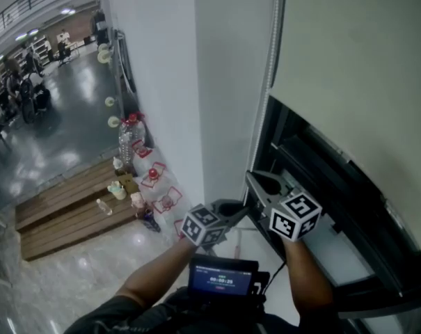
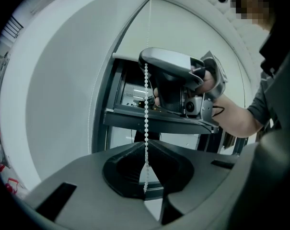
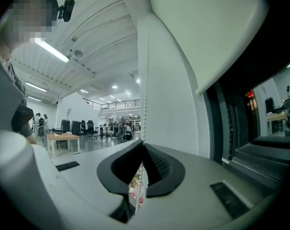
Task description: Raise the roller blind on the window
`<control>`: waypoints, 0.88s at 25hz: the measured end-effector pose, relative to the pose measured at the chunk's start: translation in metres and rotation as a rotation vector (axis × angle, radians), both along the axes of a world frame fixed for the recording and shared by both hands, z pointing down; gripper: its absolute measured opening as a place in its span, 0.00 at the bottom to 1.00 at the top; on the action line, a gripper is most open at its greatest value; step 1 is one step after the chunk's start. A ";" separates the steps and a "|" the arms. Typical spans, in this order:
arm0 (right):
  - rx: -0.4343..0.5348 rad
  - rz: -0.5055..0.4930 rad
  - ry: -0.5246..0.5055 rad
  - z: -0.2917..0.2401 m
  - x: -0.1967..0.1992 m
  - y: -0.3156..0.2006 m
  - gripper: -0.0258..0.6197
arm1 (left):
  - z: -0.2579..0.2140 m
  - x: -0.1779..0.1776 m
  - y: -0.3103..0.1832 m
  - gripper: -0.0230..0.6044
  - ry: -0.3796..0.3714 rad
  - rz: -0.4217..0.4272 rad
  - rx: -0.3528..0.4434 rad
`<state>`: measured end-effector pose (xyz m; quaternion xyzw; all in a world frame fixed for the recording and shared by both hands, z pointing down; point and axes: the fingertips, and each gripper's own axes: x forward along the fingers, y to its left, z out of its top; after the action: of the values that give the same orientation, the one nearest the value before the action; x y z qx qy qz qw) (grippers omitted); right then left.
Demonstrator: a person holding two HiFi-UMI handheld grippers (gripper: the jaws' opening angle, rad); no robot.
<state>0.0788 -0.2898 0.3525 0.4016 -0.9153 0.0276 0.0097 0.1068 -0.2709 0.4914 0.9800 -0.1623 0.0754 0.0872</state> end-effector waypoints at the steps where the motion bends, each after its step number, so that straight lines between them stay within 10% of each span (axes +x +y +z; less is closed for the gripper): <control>1: 0.001 -0.002 0.000 0.000 -0.001 0.000 0.05 | 0.001 -0.003 -0.002 0.06 -0.004 -0.003 0.000; 6: 0.004 -0.001 -0.010 -0.004 -0.001 0.002 0.05 | -0.006 -0.023 -0.008 0.07 -0.047 -0.056 0.025; 22: 0.011 -0.007 -0.026 -0.005 0.000 0.005 0.05 | -0.185 -0.072 0.022 0.19 0.136 0.017 0.240</control>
<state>0.0784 -0.2852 0.3472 0.3982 -0.9169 0.0278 -0.0042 0.0347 -0.2487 0.3063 0.9876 -0.1554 -0.0103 -0.0204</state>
